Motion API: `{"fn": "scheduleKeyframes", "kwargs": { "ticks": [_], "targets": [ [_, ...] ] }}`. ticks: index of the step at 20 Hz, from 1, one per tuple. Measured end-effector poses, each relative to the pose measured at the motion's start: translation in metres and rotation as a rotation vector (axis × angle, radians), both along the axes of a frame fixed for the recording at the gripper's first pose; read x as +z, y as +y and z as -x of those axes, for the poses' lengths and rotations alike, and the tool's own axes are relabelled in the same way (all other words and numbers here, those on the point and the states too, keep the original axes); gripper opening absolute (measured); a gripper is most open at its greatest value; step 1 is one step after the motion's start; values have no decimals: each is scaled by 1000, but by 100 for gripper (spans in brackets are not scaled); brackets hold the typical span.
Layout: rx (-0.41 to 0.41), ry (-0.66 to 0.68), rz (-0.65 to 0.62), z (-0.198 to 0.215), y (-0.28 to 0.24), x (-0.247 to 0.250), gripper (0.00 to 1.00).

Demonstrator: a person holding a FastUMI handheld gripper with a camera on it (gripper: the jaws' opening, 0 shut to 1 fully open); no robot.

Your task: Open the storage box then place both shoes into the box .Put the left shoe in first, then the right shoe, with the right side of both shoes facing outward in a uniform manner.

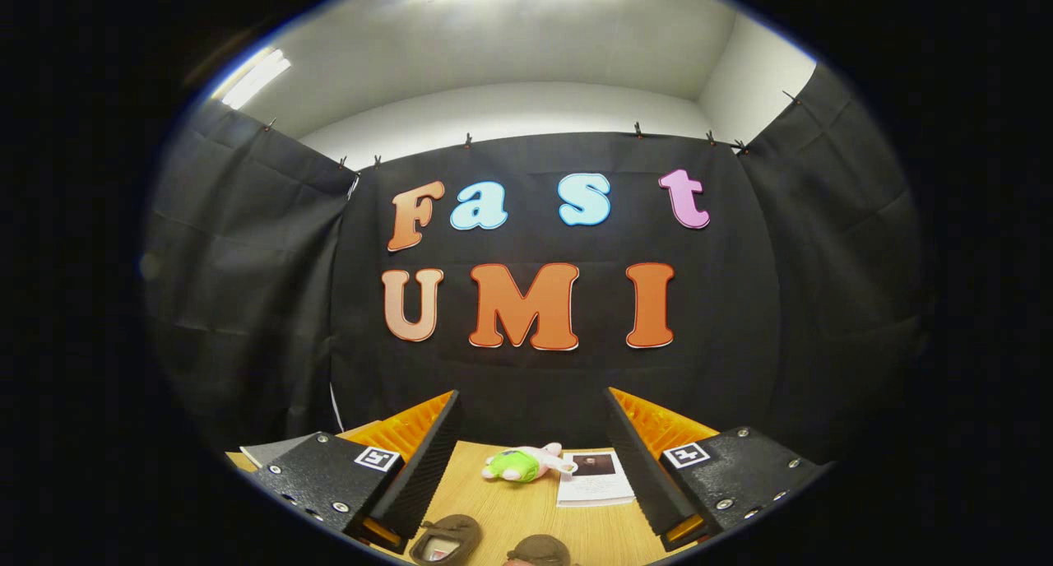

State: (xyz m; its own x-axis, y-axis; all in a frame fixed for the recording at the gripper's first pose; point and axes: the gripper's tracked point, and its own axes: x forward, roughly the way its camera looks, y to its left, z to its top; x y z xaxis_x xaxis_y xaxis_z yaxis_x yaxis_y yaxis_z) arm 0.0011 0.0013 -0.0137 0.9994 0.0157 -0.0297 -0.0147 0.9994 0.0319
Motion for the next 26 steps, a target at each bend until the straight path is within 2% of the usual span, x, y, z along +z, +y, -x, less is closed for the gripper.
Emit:
{"fn": "scheduleKeyframes", "kwargs": {
  "ticks": [8, 10, 13, 14, 18, 22, 26],
  "targets": [
    [129, 169, -180, -2, 35, -52, 100],
    [141, 228, -290, -5, 48, -72, 99],
    [268, 361, -452, -4, 98, -103, 98],
    [287, 393, -479, -3, 102, -109, 98],
    [314, 489, -527, -12, 123, -142, 98],
    [346, 607, -640, -10, 150, -170, 97],
    [407, 691, -719, -6, 177, -192, 97]
  ]
}}
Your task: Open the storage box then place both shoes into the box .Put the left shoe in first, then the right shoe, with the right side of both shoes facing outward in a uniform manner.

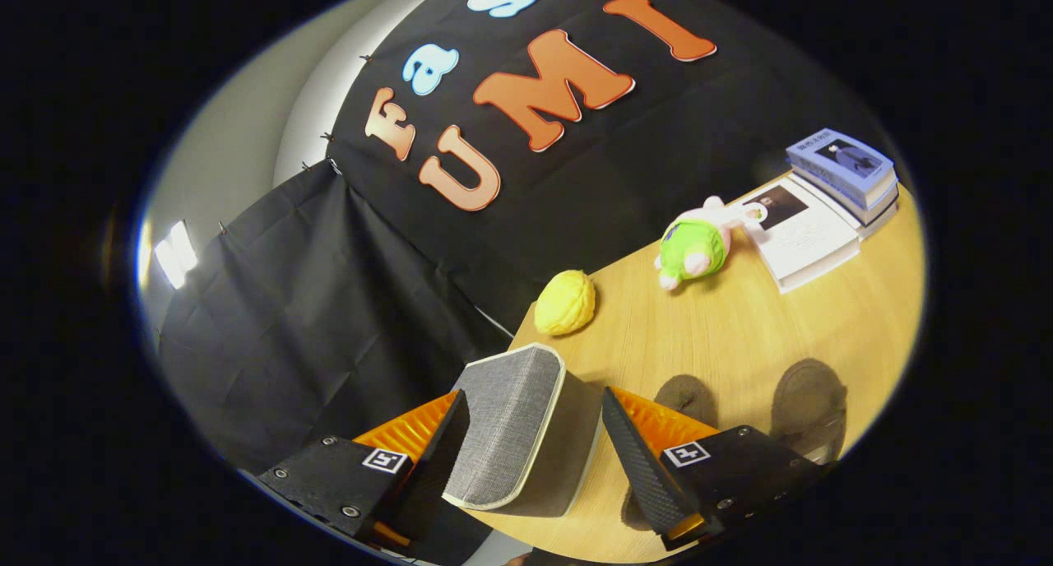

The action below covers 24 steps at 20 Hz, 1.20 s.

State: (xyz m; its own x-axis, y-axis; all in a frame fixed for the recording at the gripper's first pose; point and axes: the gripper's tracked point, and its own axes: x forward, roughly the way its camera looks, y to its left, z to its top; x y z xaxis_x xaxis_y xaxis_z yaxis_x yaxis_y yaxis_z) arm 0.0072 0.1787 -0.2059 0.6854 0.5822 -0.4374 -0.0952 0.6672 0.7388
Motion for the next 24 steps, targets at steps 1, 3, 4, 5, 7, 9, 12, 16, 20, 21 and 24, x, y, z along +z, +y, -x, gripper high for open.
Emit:
{"fn": "scheduleKeyframes", "kwargs": {
  "ticks": [1, 3, 4, 5, 7, 9, 12, 16, 20, 21, 24],
  "targets": [
    [21, 18, -29, 0, 9, -6, 97],
    [52, 59, -84, 4, 22, -17, 97],
    [59, 83, -107, 4, 30, -23, 97],
    [68, 104, -127, 5, 37, -30, 97],
    [78, 128, -146, 7, 47, -38, 96],
    [102, 140, -163, 13, 60, -46, 96],
    [140, 157, -200, 20, 81, -57, 96],
    [127, 164, -254, 19, 98, -67, 96],
    [138, 164, -303, 21, 113, -73, 96],
    [134, 166, -318, 19, 114, -74, 96],
    [118, 172, -313, 17, 112, -75, 88]
  ]
}}
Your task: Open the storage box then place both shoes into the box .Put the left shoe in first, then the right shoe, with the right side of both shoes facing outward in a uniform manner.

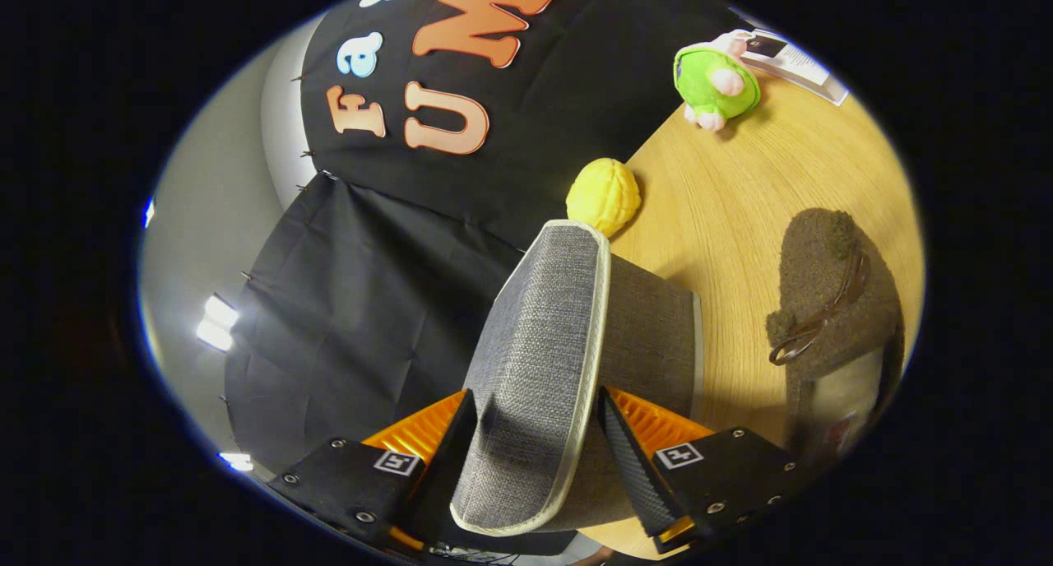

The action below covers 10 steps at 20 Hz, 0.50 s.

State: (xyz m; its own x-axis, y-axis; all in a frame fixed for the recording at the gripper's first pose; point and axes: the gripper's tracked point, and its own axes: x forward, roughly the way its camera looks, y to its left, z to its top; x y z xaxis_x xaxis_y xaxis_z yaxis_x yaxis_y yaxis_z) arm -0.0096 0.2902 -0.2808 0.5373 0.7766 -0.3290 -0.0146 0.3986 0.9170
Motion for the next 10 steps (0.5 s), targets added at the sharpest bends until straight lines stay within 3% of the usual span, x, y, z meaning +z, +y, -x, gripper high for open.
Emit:
{"fn": "scheduleKeyframes", "kwargs": {
  "ticks": [5, 6, 10],
  "targets": [
    [-62, -41, 69, -16, -21, 12, 56],
    [-71, -29, 63, -18, -26, 15, 44],
    [-70, -2, 15, -17, -24, 30, 20]
  ]
}}
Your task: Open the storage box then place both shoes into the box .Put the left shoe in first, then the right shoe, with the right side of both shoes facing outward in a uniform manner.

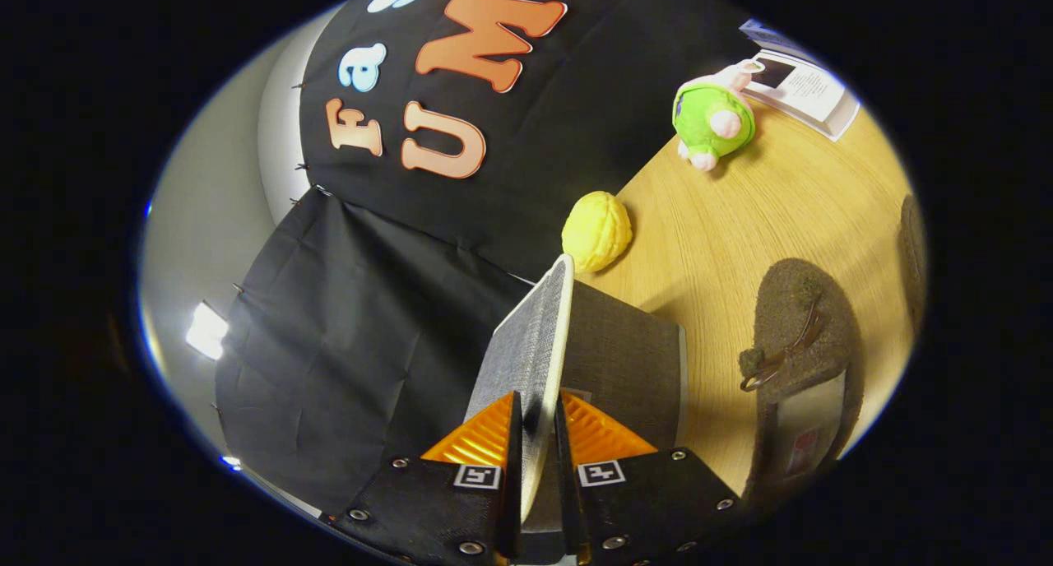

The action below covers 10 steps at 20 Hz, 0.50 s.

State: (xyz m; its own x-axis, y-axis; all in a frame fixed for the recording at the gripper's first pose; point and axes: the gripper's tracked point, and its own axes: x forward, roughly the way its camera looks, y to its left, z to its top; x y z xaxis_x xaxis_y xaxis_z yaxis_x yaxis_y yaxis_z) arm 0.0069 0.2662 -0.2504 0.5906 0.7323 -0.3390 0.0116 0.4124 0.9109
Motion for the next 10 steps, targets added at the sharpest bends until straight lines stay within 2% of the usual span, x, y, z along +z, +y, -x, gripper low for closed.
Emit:
{"fn": "scheduleKeyframes", "kwargs": {
  "ticks": [2, 4, 6, 10],
  "targets": [
    [17, 18, -43, 3, 6, 13, 13],
    [31, 11, -26, 3, 9, 21, 9],
    [34, -12, -16, 1, 14, 34, 8],
    [19, -79, -91, -3, 31, 85, 8]
  ]
}}
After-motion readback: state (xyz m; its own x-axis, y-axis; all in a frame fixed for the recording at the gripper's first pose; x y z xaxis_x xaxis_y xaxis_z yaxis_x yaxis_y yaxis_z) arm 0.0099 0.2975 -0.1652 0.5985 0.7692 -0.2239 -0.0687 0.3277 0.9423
